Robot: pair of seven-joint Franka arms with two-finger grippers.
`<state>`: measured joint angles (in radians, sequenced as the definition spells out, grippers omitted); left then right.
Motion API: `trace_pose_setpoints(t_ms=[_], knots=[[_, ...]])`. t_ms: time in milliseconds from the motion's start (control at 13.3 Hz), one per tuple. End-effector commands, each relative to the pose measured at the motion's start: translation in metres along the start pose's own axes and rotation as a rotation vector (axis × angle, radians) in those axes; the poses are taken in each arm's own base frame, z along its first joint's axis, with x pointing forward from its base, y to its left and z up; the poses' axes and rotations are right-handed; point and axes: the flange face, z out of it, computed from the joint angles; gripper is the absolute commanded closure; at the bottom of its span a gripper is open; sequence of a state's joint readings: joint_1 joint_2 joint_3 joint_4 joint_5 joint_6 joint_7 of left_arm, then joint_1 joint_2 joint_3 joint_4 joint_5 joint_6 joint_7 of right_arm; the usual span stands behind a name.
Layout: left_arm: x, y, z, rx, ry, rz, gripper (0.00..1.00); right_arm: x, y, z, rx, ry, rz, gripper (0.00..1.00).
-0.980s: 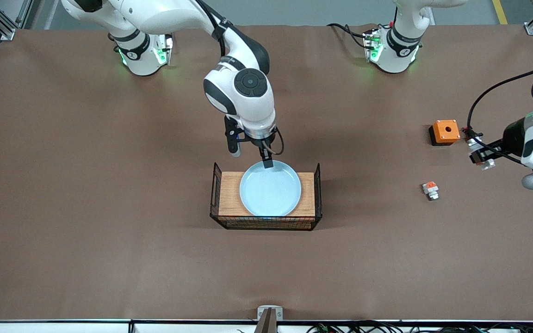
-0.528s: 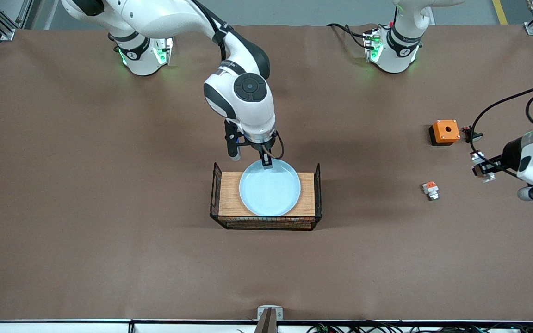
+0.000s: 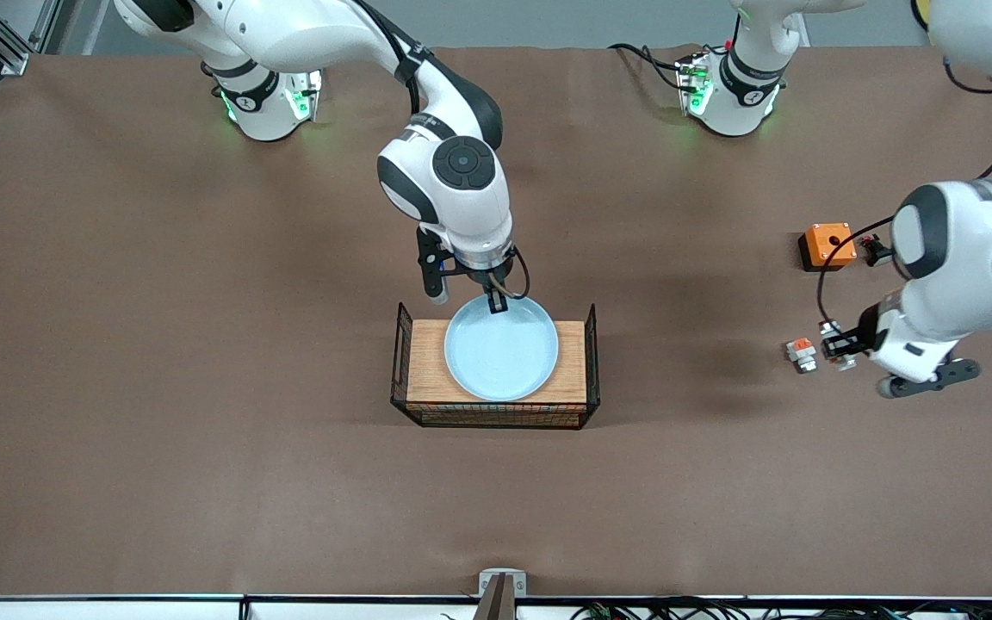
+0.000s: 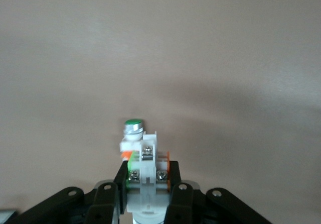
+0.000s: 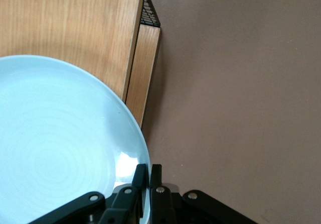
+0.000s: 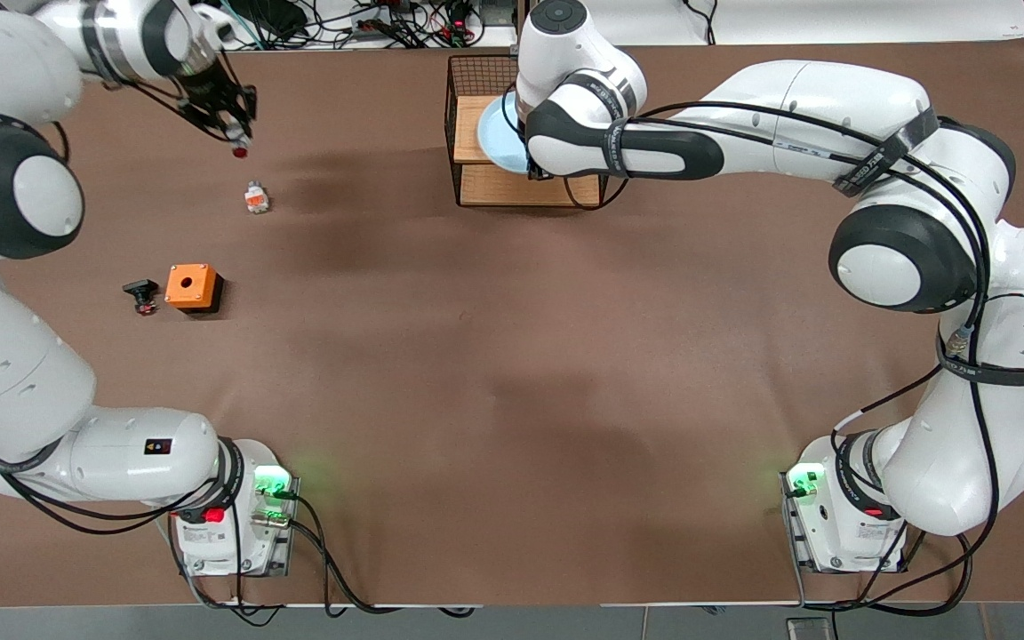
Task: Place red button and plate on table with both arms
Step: 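Carry the button aside with the left gripper while the right gripper lifts the plate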
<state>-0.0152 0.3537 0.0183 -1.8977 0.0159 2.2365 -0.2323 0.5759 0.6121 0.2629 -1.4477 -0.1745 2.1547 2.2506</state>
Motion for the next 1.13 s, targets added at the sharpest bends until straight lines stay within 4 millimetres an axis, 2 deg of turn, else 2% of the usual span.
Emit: trace_pose_setpoints(t_ms=[0,302,528,603,678,754,905,980,1055], knots=[[-0.003,0.034,0.049,0.006,0.015,0.052,1.00,-0.003,-0.005,0.001,0.006,0.009,-0.020,0.97],[0.014,0.045,0.116,-0.025,0.094,0.033,1.00,-0.007,-0.006,-0.015,0.000,0.011,-0.018,0.98],[0.021,0.044,0.122,-0.024,0.104,0.029,0.99,-0.016,-0.001,-0.046,-0.041,0.038,-0.025,0.99],[0.022,0.046,0.126,-0.024,0.101,0.031,0.92,-0.023,0.006,-0.070,-0.046,0.038,-0.038,0.99],[0.025,0.044,0.128,-0.024,0.102,0.025,0.80,-0.027,0.013,-0.091,-0.057,0.040,-0.048,0.99],[0.028,0.045,0.127,-0.027,0.108,0.024,0.57,-0.027,0.017,-0.105,-0.073,0.047,-0.053,0.99],[0.036,0.043,0.114,-0.034,0.133,0.016,0.12,-0.024,0.026,-0.146,-0.078,0.060,-0.074,0.99],[0.041,0.042,0.106,-0.037,0.148,0.021,0.00,-0.022,0.029,-0.160,-0.097,0.051,-0.068,0.99],[0.044,0.043,0.094,-0.041,0.164,0.024,0.00,-0.013,0.029,-0.173,-0.120,0.033,-0.060,0.99]])
